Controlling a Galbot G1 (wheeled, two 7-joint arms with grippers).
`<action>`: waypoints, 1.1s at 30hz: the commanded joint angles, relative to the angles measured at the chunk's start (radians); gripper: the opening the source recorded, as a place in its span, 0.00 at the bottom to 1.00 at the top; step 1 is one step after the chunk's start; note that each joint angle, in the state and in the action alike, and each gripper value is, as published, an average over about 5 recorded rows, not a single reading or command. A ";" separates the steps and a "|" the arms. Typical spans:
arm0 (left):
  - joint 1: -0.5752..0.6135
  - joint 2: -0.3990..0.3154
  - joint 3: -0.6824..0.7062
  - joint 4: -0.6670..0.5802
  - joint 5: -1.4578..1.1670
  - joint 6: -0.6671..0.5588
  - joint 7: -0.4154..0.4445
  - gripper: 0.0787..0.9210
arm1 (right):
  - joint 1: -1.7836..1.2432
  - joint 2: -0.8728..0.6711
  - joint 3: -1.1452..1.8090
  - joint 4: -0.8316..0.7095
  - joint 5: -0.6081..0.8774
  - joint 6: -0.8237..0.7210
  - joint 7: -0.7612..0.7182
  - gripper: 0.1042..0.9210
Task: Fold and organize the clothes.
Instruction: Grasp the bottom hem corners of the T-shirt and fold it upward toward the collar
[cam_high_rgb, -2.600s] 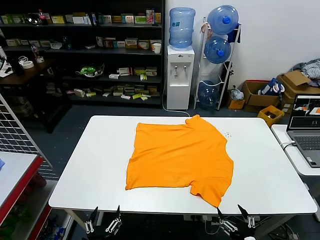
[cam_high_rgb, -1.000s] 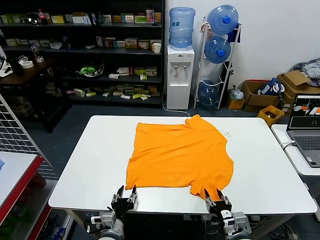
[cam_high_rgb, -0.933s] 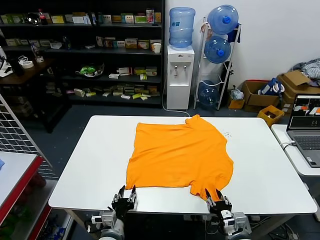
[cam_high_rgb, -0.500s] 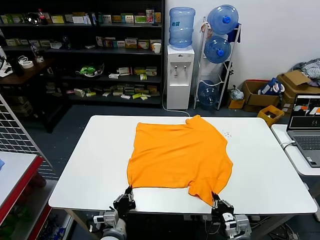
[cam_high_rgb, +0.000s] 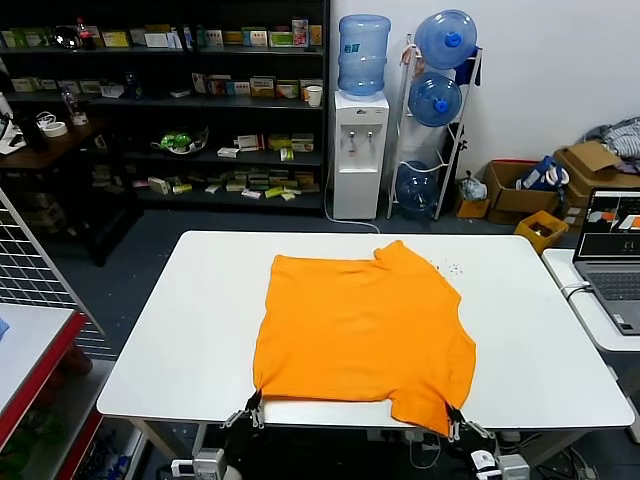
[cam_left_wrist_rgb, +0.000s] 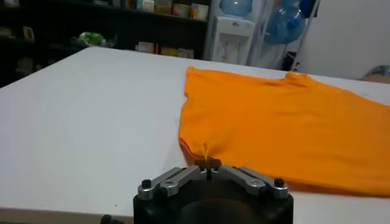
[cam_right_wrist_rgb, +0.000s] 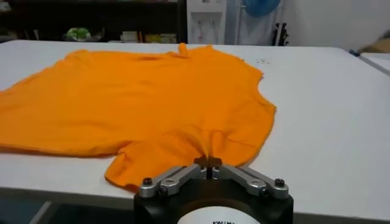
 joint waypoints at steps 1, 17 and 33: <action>0.141 0.061 -0.001 -0.134 -0.010 -0.010 -0.007 0.02 | -0.118 -0.038 0.021 0.090 0.018 0.011 0.026 0.02; -0.241 0.067 -0.040 0.040 -0.103 -0.026 0.063 0.02 | 0.323 -0.063 -0.039 -0.040 0.100 -0.063 0.064 0.02; -0.373 0.052 0.032 0.159 -0.108 0.022 0.042 0.02 | 0.526 -0.141 -0.123 -0.180 0.220 -0.135 0.089 0.02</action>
